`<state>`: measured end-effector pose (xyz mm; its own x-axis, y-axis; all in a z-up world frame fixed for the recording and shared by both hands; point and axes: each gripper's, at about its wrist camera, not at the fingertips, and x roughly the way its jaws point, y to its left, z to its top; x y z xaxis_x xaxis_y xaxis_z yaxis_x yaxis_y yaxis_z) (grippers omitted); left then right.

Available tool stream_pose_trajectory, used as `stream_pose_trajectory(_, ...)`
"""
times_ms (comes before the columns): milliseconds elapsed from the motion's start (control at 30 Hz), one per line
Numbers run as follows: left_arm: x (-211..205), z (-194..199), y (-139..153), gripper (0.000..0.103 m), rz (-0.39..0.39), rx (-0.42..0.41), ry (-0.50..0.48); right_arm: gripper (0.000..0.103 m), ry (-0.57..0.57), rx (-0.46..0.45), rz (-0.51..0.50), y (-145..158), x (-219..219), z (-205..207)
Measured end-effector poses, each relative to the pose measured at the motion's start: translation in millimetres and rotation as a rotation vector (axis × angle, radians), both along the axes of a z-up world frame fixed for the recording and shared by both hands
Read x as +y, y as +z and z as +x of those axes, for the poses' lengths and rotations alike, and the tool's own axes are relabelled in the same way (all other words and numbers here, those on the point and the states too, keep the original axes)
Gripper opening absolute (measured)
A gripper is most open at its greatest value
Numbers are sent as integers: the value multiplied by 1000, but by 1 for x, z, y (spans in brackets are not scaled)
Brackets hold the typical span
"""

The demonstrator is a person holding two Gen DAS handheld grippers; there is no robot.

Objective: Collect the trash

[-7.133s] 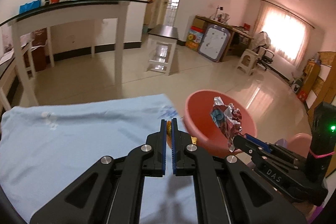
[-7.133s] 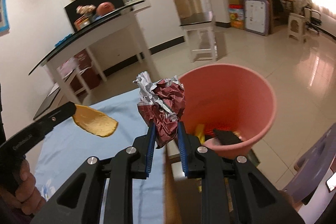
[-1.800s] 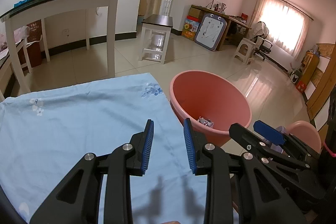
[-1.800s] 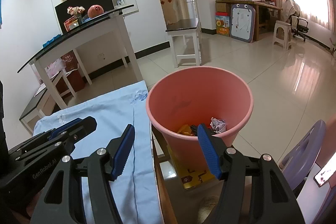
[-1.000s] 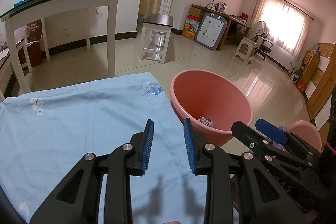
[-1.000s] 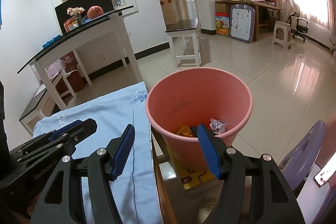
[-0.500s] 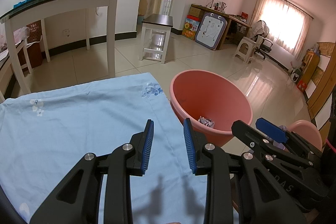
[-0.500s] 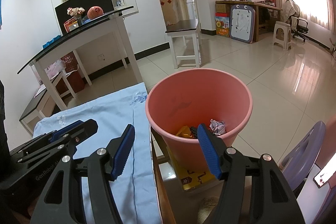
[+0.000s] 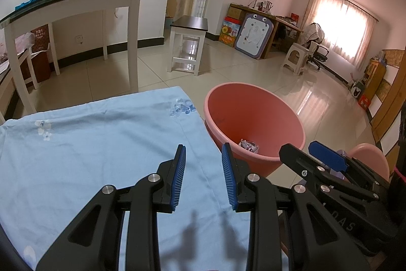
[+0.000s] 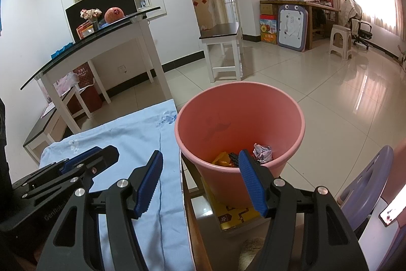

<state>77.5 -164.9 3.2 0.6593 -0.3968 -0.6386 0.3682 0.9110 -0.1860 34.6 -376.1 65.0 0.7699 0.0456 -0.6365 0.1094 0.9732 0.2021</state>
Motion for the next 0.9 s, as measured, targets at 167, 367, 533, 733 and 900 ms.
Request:
stream_pose_trajectory(167,0,0,0,30,1,0,0,61,1,1,0,0,0,0)
stream_pose_trajectory(367,0,0,-1,30,3,1,-2,61,-1,1,1,0,0,0)
stream_pose_trajectory(533,-1,0,-1,30,4,1,-3,61,0,0,1,0,-1,0)
stream_pose_trajectory(733,-1,1,-3,30,6,3,-4,61,-1,1,2,0,-1,0)
stream_pose_trajectory(900,-1,0,-4,30,7,2,-5,61,0,0,1,1,-2,0)
